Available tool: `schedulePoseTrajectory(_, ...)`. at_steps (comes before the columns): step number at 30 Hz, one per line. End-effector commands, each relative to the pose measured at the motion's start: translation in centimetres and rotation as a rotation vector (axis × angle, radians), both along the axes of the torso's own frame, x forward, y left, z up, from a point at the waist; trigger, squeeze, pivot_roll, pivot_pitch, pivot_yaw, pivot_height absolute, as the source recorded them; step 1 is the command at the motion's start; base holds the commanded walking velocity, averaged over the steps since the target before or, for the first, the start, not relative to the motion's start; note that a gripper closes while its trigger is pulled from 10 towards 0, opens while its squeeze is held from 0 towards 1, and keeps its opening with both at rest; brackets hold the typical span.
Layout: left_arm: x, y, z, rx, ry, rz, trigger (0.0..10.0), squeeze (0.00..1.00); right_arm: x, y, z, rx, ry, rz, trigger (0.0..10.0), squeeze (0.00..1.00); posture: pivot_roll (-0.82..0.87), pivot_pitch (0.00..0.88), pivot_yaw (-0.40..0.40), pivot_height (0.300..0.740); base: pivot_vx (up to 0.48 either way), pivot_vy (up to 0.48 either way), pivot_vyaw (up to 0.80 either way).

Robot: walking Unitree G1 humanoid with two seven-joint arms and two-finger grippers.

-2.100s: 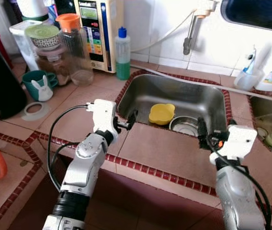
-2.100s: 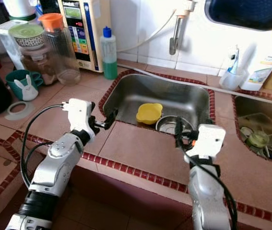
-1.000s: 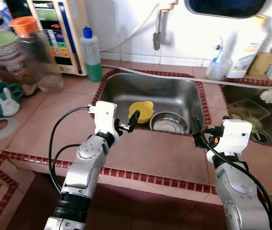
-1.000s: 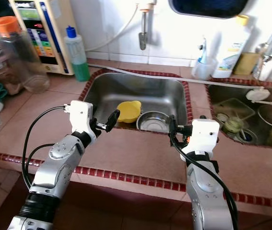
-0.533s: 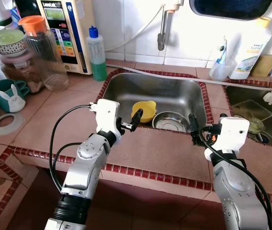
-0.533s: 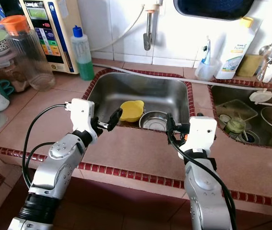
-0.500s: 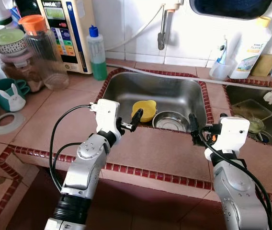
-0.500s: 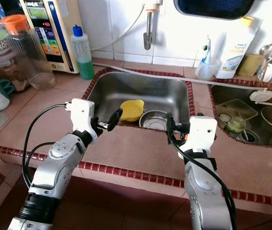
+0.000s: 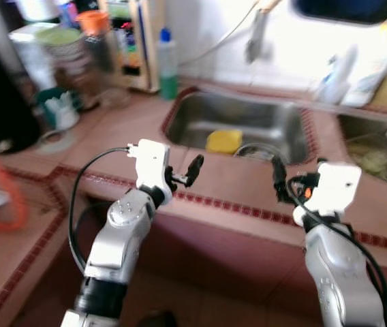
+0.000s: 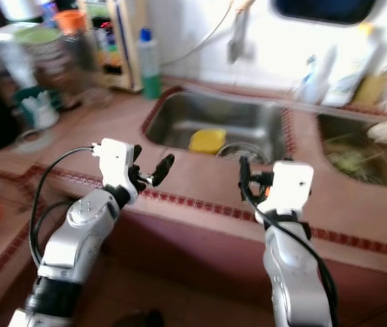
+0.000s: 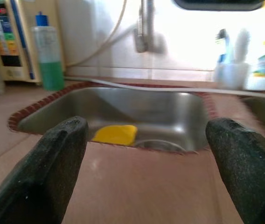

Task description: Kitchen organization

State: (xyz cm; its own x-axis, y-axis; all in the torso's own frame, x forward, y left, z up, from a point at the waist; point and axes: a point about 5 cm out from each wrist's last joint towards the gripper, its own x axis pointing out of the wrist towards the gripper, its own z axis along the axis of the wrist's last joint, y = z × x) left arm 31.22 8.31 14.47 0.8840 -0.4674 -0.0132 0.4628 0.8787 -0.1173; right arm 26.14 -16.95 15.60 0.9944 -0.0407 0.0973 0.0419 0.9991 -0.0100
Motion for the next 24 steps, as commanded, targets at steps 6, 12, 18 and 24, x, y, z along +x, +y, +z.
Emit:
schedulePoseTrajectory(6, 0.26, 0.23, 0.35, 0.018, -0.011, -0.002, 10.0, 0.00, 0.32, 0.08, 0.55, 0.008, -0.018, 0.002, 10.0, 0.37, 0.06, 0.000, 0.043, 0.740, -0.298, 0.000, 0.00)
schedulePoseTrajectory(12, 0.24, 0.20, 0.26, 0.021, -0.009, -0.005, 10.0, 0.00, 0.57, 0.03, 0.61, 0.007, -0.022, 0.002, 10.0, 0.37, 0.06, 0.000, 0.043, 0.740, -0.232, 0.000, 0.00)
schedulePoseTrajectory(18, 0.16, -0.01, 0.27, 0.023, -0.012, -0.019, 10.0, 0.00, 0.65, 0.16, 0.66, 0.007, -0.026, 0.005, 10.0, 0.37, 0.07, 0.000, 0.042, 0.740, 0.000, 0.000, 0.00)
schedulePoseTrajectory(24, 0.25, 0.15, 0.00, 0.031, -0.002, -0.008, 10.0, 0.00, 0.72, 0.17, 0.74, 0.002, -0.031, 0.004, 10.0, 0.37, 0.07, 0.000, 0.038, 0.740, 0.000, 0.000, 0.00)
